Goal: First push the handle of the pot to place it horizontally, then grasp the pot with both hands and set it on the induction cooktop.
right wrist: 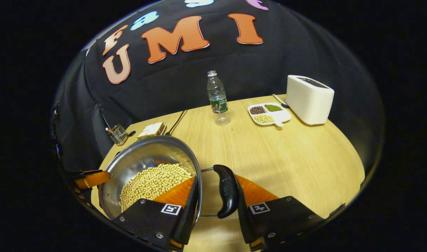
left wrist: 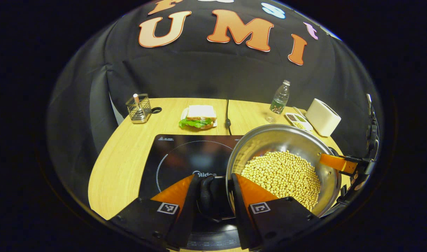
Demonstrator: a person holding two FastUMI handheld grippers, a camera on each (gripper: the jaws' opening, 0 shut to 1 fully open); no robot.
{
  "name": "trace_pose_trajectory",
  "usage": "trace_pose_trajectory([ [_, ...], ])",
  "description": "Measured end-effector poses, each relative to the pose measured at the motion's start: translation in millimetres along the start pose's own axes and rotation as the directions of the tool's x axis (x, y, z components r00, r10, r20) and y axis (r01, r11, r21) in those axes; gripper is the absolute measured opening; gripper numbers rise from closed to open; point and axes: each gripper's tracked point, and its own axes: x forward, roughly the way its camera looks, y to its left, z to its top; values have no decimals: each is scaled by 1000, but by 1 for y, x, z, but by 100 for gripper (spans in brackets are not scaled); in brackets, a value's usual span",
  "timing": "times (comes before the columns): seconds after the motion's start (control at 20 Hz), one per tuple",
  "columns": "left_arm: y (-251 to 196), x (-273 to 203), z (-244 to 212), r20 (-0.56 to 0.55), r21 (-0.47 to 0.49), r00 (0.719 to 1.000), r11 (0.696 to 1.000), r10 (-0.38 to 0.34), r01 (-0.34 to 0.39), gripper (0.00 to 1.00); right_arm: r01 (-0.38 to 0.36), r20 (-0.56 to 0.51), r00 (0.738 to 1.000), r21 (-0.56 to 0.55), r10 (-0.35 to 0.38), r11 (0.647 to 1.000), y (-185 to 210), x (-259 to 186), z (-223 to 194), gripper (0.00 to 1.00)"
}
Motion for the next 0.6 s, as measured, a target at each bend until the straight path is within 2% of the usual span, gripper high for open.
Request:
trace_pose_trajectory([
  [0.1,13,0,0,-12,-16,1000,1000,1,-1,60,2,6,1000,-13,-2,1000,10,4,1,56],
  [0.3,51,1,6,-2,-46,1000,998,30,-30,58,-37,-5,999,-18,37,999,44,12,-5,56],
  [0.6,105,1,16,34,-35,995,995,90,-89,58,-80,-18,997,6,80,997,92,26,-16,56],
])
